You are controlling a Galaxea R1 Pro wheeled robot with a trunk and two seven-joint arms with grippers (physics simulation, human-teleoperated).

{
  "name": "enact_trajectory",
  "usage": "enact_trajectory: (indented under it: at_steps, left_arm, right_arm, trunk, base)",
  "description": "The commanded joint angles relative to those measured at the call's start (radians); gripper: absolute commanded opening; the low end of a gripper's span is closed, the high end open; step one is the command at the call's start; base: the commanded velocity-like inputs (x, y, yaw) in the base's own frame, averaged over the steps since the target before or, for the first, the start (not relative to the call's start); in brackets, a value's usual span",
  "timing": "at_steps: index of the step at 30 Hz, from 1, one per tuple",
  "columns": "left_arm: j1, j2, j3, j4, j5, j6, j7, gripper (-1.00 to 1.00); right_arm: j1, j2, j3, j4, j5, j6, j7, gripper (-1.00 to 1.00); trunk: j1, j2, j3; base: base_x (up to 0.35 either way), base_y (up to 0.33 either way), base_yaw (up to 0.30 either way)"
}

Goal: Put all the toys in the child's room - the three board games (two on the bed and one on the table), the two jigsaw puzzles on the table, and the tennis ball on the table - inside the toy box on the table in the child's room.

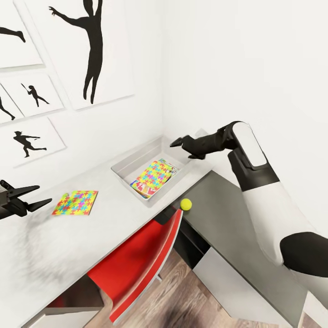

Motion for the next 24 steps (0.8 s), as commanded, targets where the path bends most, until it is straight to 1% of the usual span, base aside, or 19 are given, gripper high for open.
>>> enact_trajectory:
  at_steps: [1, 2, 4, 5, 8, 13, 15, 17, 22, 24]
  left_arm:
    - [-0.001, 0.001, -0.004, 0.001, 0.001, 0.011, -0.006, 1.0]
    - [-0.001, 0.001, -0.003, 0.001, 0.001, 0.011, -0.006, 1.0]
    - [-0.001, 0.001, -0.003, 0.0, 0.001, 0.011, -0.006, 1.0]
    - [-0.001, 0.001, -0.003, 0.0, 0.001, 0.011, -0.006, 1.0]
    - [-0.001, 0.001, -0.003, 0.0, 0.002, 0.011, -0.006, 1.0]
    - [-0.001, 0.001, -0.002, 0.0, 0.002, 0.011, -0.006, 1.0]
    - [-0.001, 0.001, -0.002, 0.0, 0.002, 0.011, -0.006, 1.0]
    - [-0.001, 0.001, -0.002, 0.0, 0.002, 0.011, -0.006, 1.0]
    - [-0.001, 0.001, -0.002, 0.0, 0.002, 0.011, -0.006, 1.0]
    - [-0.001, 0.001, -0.002, 0.0, 0.002, 0.011, -0.006, 1.0]
  right_arm:
    - [-0.008, -0.002, 0.015, 0.008, -0.018, 0.001, -0.01, 1.0]
    - [-0.02, -0.003, 0.038, 0.02, -0.032, 0.003, -0.011, 1.0]
    - [-0.03, -0.005, 0.059, 0.03, -0.041, 0.003, -0.011, 1.0]
    - [-0.038, -0.006, 0.077, 0.038, -0.047, 0.003, -0.012, 1.0]
    - [-0.053, -0.007, 0.105, 0.057, -0.053, 0.003, -0.012, 1.0]
    - [-0.072, -0.008, 0.194, 0.103, -0.057, 0.003, -0.014, 1.0]
    - [-0.074, -0.008, 0.213, 0.112, -0.058, 0.003, -0.014, 1.0]
    - [-0.076, -0.014, 0.226, 0.123, -0.058, 0.003, -0.014, 1.0]
    - [-0.078, -0.032, 0.238, 0.143, -0.059, 0.003, -0.015, 1.0]
    - [-0.078, -0.042, 0.243, 0.148, -0.059, 0.003, -0.015, 1.0]
  trunk:
    - [0.001, -0.002, -0.002]
    - [0.001, -0.002, -0.002]
    - [0.001, -0.002, -0.002]
    - [0.001, -0.002, -0.002]
    - [0.001, -0.002, -0.002]
    - [0.001, -0.002, -0.002]
    - [0.001, -0.002, -0.002]
    - [0.001, -0.002, -0.002]
    - [0.001, -0.002, -0.002]
    - [0.001, -0.002, -0.002]
  base:
    - [-0.009, 0.0, 0.0]
    - [-0.006, 0.0, 0.0]
    - [-0.004, 0.0, 0.0]
    - [-0.002, 0.0, 0.0]
    - [-0.001, 0.0, 0.0]
    - [0.0, 0.0, 0.0]
    - [0.0, 0.0, 0.0]
    - [0.0, 0.0, 0.0]
    - [-0.007, 0.0, 0.0]
    - [-0.124, 0.0, 0.0]
